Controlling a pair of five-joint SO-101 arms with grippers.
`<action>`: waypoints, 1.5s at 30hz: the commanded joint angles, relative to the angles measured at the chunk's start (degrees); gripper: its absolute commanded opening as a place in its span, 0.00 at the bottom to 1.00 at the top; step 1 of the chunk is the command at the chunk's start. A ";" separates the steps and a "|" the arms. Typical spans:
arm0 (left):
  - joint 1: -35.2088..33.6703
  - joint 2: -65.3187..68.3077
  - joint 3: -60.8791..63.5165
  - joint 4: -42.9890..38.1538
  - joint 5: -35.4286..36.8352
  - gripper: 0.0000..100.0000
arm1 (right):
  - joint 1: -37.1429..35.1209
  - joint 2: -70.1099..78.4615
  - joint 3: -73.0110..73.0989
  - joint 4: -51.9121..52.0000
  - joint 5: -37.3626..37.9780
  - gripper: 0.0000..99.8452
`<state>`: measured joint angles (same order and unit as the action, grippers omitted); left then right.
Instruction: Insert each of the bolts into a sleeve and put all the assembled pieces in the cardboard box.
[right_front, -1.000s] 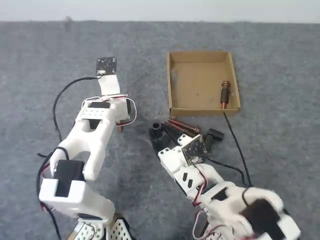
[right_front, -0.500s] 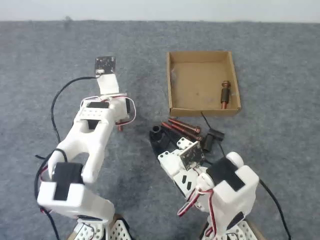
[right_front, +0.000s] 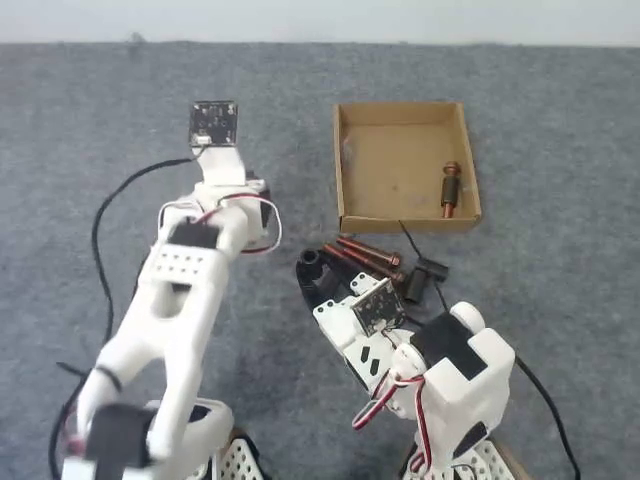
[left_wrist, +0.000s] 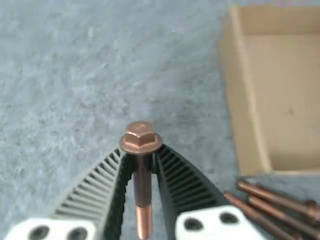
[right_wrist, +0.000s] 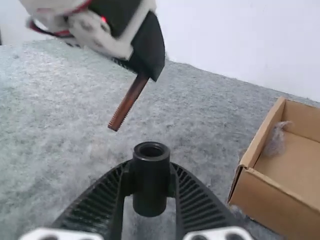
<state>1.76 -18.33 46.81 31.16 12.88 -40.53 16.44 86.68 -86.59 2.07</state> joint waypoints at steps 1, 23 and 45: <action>2.73 -12.75 3.03 -1.49 -0.26 0.01 | -0.48 -0.40 -1.93 0.13 0.70 0.01; 11.96 -44.75 33.19 -27.69 12.75 0.01 | -2.59 -0.57 -2.99 4.26 0.79 0.01; 12.04 -45.71 33.89 -19.60 10.81 0.01 | -1.36 -0.84 -2.81 4.18 0.70 0.01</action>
<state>13.36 -61.23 81.27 11.65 25.10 -42.46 16.44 85.71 -82.20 2.24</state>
